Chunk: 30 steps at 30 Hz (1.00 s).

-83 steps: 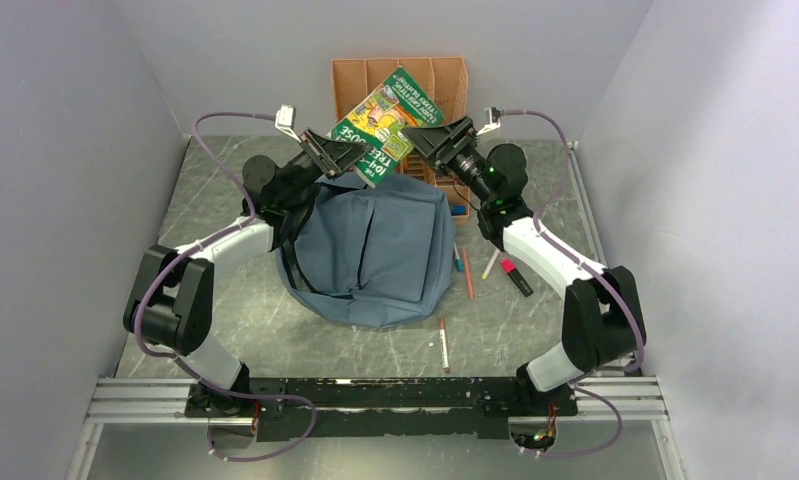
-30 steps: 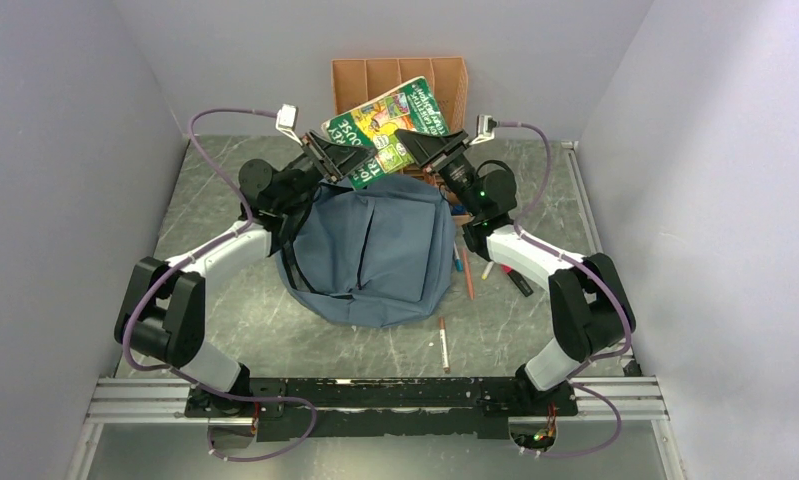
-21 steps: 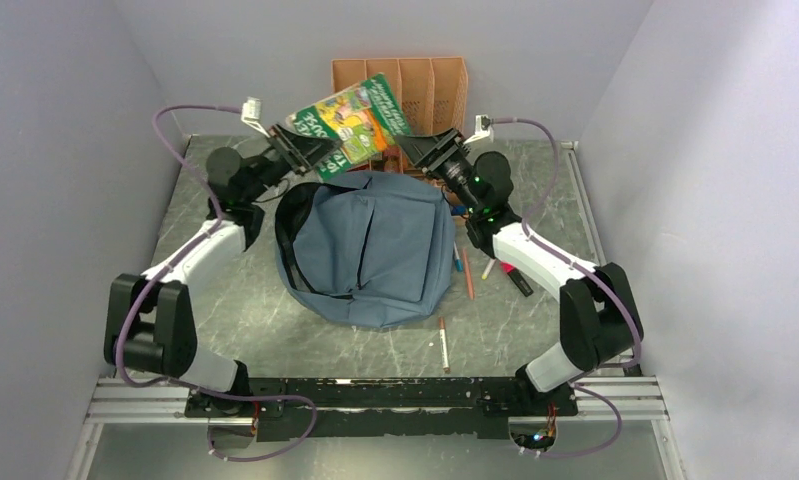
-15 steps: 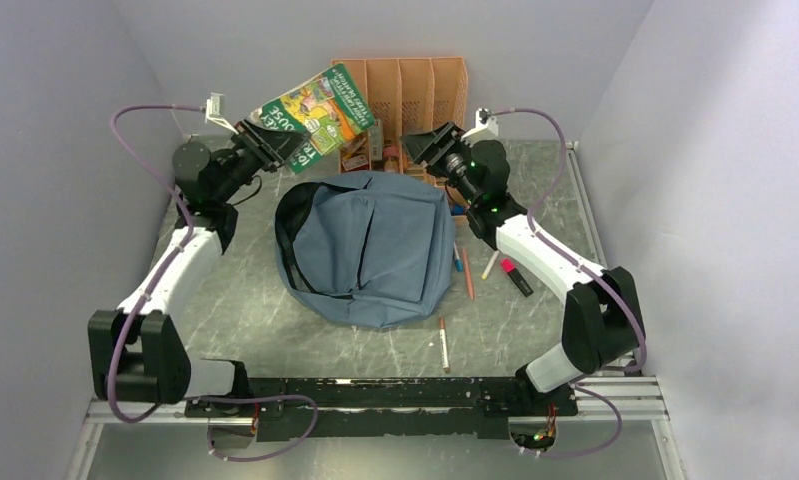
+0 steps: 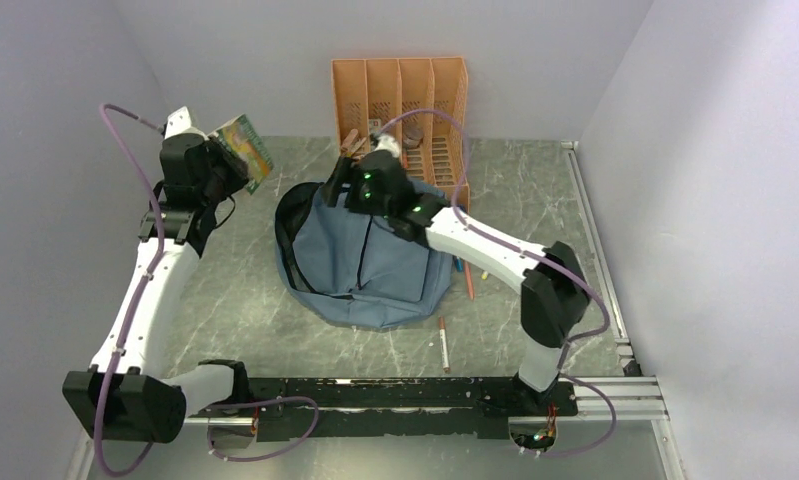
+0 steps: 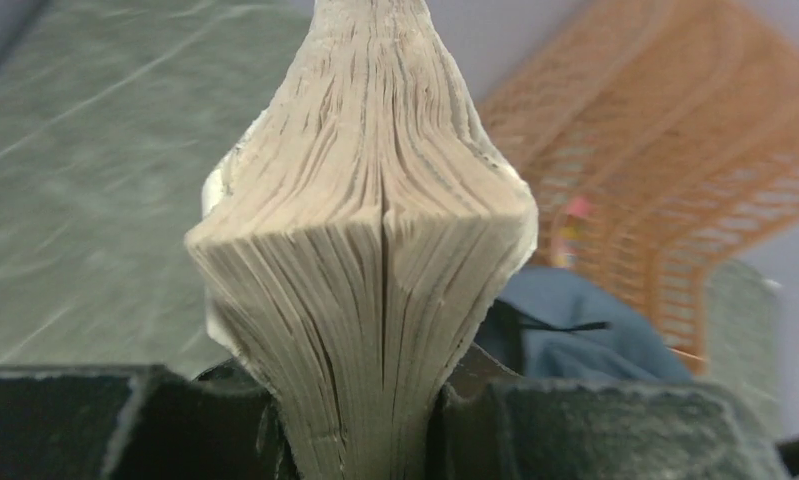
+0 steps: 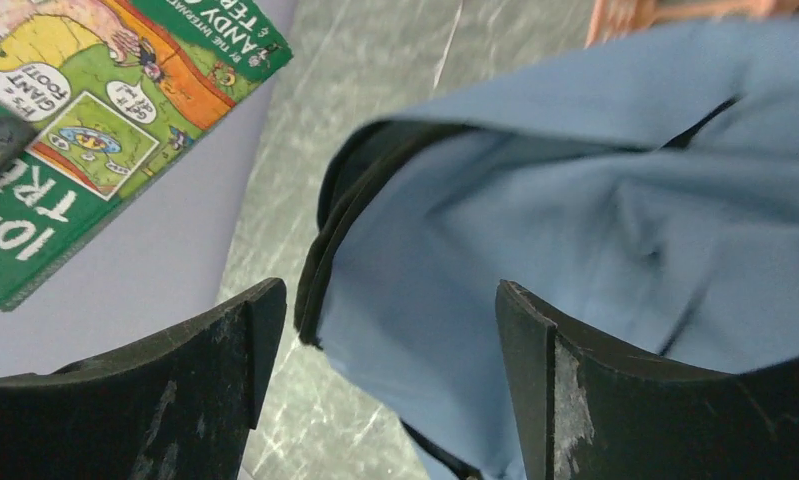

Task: Pack the student bag
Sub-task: Place the book in the student bag.

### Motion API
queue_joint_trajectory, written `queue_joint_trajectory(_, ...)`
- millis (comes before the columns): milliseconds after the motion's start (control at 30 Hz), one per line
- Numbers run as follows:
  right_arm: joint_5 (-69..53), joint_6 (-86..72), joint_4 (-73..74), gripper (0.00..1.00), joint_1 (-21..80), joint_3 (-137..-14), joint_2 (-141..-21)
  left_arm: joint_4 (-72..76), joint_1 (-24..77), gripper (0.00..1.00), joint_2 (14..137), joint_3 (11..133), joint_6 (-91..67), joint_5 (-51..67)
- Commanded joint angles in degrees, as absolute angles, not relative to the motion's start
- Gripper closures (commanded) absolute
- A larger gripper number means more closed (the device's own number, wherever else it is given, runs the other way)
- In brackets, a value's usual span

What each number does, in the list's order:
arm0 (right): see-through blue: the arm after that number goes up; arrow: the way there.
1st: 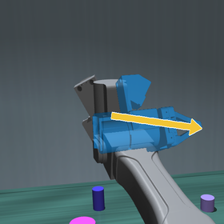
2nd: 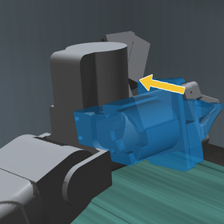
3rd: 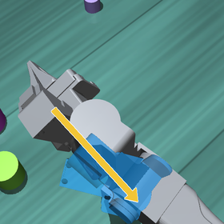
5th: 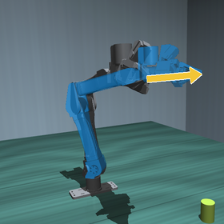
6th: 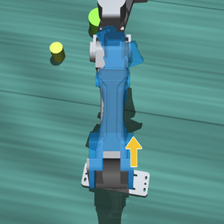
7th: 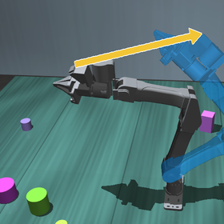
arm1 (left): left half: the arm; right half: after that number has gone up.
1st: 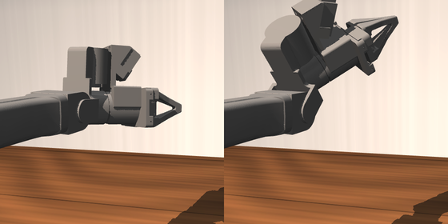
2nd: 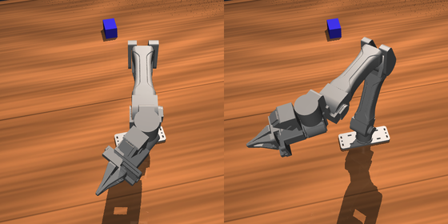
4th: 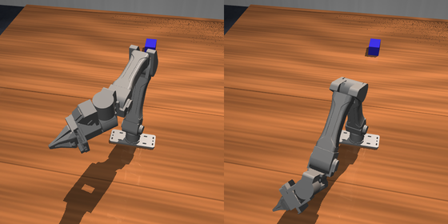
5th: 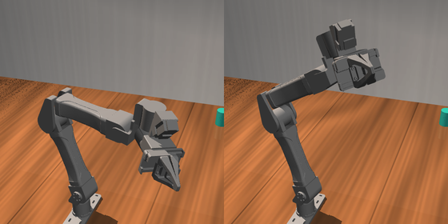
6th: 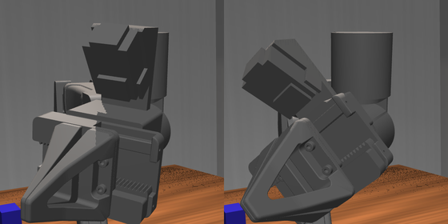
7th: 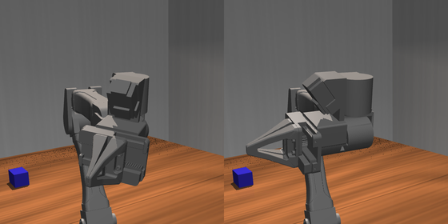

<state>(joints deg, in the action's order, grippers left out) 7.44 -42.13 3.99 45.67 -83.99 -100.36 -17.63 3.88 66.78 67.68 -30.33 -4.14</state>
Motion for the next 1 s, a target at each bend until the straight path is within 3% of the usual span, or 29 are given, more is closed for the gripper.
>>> queue_joint_trajectory(0,11.8,-46.12,10.52,0.2,51.21,-89.79,-104.86,-28.41,3.9,0.95,62.39,69.91,-29.3,-21.89)
queue_joint_trajectory(200,24.4,-51.75,23.56,0.17,55.86,-101.15,-113.45,-30.63,6.28,0.95,58.8,68.77,-27.77,-26.84)
queue_joint_trajectory(567,31.69,-49.85,32.04,0.19,57.37,-112.78,-124.45,-30.02,10.81,0.95,56.9,66.27,-27.15,-26.64)
queue_joint_trajectory(700,31.84,-48.32,30.84,0.34,57.64,-111.86,-123.9,-31.06,11.59,0.95,55.9,65.35,-27.07,-25.73)
queue_joint_trajectory(967,26.26,-41.13,17.31,0.91,56.48,-99.99,-111.97,-34.8,12.99,0.95,53.96,63.87,-27.77,-13.56)
